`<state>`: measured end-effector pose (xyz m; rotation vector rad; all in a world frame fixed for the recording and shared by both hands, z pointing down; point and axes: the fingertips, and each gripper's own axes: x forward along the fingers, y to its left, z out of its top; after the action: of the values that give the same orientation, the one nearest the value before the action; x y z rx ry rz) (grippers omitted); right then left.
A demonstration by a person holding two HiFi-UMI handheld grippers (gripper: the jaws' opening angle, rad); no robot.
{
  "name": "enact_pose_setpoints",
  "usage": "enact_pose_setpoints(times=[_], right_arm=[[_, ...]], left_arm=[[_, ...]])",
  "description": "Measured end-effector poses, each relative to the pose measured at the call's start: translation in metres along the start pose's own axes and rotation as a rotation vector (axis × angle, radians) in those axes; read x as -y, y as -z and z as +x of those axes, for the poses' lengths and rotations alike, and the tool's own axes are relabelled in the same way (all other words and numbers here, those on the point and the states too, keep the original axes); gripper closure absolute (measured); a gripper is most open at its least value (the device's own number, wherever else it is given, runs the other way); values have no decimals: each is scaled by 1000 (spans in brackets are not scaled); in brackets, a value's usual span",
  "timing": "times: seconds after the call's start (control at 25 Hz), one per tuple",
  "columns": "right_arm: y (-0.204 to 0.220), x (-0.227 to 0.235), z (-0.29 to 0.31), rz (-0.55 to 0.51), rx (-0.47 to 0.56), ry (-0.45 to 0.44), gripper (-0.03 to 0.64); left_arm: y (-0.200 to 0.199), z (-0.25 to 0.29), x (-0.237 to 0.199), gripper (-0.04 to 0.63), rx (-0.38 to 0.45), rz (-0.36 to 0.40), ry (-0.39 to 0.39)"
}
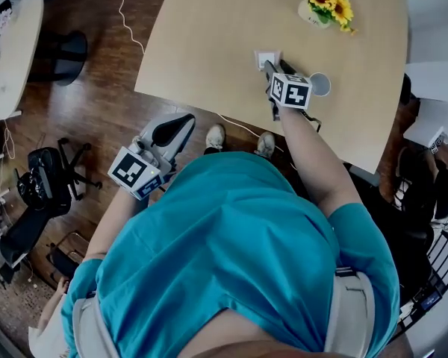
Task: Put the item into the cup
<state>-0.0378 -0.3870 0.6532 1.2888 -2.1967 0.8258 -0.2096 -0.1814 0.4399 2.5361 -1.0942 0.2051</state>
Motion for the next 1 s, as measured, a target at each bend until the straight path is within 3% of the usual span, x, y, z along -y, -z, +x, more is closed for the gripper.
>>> enact_pose_setpoints(times=[0.28,0.52,0.64,1.0], right_arm=[[14,21,26,43,-64,87,434],[16,14,29,15,-70,69,538],[13,12,24,21,-58,45,589],[-19,-14,-36,-3,59,-89,603]], left_arm=[[11,0,-7,592,-12,-37,8],[11,-9,-11,592,-15,-37,-5],[12,-10,-11,592,-14,-36,-7],[-5,20,-8,592,5,14,44]])
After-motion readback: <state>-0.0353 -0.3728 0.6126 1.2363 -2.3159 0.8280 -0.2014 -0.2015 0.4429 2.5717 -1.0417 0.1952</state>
